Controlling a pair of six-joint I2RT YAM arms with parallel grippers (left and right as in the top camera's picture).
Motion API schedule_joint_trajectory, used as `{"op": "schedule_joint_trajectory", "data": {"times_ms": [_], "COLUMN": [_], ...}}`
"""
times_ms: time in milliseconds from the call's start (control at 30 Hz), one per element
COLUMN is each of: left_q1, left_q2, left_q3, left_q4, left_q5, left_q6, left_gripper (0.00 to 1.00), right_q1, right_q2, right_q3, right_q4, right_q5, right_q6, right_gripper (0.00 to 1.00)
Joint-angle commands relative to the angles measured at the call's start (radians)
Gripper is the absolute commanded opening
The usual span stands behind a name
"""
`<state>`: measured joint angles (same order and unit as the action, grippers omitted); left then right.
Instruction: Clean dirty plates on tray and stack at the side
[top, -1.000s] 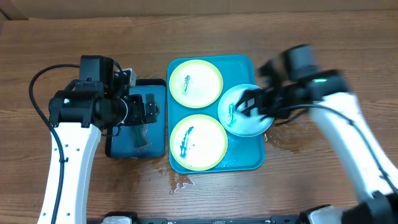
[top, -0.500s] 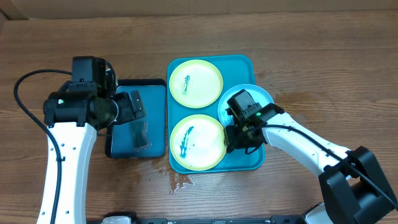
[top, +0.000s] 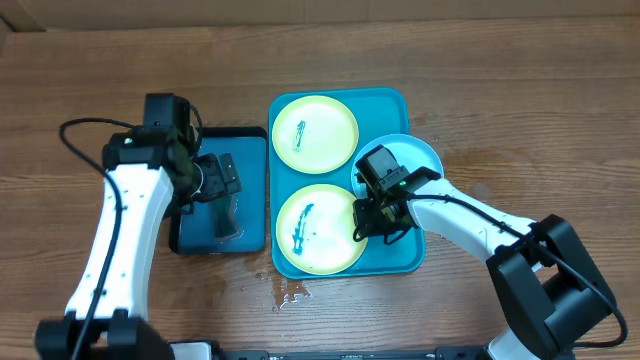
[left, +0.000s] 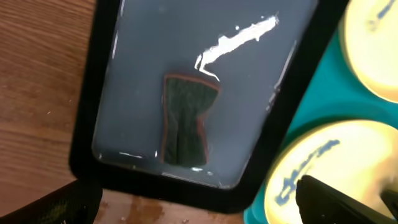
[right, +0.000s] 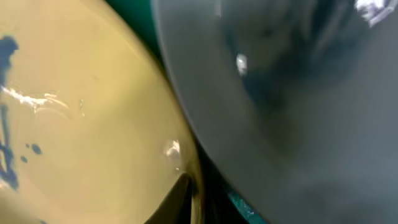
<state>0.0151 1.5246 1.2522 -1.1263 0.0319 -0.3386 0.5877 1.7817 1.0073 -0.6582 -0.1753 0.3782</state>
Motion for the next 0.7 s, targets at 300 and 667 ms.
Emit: {"op": "schedule_joint_trajectory", "data": {"times_ms": [300,667], "left_q1": [-0.003,-0.003], "left_q2": [0.319,0.414], "left_q3": [-0.072,-0.053], "left_q4": [0.205,0.196], "left_q5": [-0.006,0.072], "left_q6": [0.051,0.107], "left_gripper": [0.72,0.04], "right_q1": [-0.007,-0.007], "right_q2": [0.012,0.012], "right_q3": [-0.004,-0.004], "right_q4": [-0.008,-0.013], "right_q5": [0.096,0.102], "right_q6": [0.019,0.015], "right_gripper": [0.08,0.08]}}
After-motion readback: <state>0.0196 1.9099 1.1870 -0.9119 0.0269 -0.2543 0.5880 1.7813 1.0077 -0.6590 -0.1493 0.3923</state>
